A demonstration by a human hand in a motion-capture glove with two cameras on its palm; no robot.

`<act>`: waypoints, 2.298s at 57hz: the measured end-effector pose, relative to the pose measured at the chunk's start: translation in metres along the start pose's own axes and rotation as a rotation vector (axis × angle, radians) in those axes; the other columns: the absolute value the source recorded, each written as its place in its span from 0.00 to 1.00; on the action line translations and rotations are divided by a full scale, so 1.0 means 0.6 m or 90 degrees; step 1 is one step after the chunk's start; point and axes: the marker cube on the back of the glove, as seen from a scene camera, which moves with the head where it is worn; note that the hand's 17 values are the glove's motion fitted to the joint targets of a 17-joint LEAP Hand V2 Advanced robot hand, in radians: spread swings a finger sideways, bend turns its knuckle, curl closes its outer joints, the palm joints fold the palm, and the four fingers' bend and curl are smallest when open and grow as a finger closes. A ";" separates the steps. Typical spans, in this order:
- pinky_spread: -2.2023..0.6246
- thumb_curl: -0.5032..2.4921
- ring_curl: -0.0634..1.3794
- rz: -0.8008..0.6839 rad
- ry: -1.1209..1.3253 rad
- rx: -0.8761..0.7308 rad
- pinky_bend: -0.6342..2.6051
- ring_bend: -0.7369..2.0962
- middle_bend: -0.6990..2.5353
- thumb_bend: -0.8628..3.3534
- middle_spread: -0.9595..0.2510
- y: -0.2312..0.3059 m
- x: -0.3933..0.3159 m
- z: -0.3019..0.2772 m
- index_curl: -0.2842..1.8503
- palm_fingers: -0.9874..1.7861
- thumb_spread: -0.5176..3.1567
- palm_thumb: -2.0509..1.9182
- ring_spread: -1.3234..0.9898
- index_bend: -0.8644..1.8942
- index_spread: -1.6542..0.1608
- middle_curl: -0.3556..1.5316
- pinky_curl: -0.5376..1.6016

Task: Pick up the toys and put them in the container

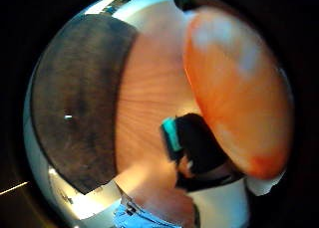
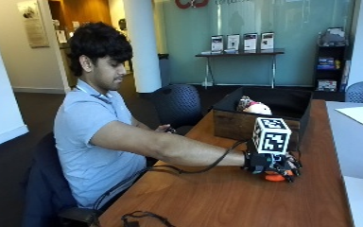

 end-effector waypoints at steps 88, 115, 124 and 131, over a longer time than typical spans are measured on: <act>0.63 0.25 0.63 -0.255 -0.061 0.188 0.59 0.68 0.31 0.40 0.81 0.052 -0.457 -0.365 0.38 0.49 0.59 0.52 0.44 0.43 0.78 0.55 0.60; 0.80 0.20 0.34 -0.190 -0.057 0.172 0.44 0.31 0.25 0.19 0.78 0.059 -0.361 -0.355 0.32 0.28 0.47 0.49 0.54 0.37 0.73 0.41 0.47; 0.81 0.20 0.32 -0.145 -0.019 0.165 0.43 0.32 0.25 0.19 0.78 0.077 -0.251 -0.338 0.31 0.30 0.46 0.49 0.54 0.37 0.73 0.38 0.46; 0.81 0.21 0.32 -0.079 -0.022 0.173 0.42 0.32 0.26 0.19 0.78 0.100 -0.150 -0.356 0.30 0.31 0.46 0.48 0.54 0.37 0.73 0.36 0.45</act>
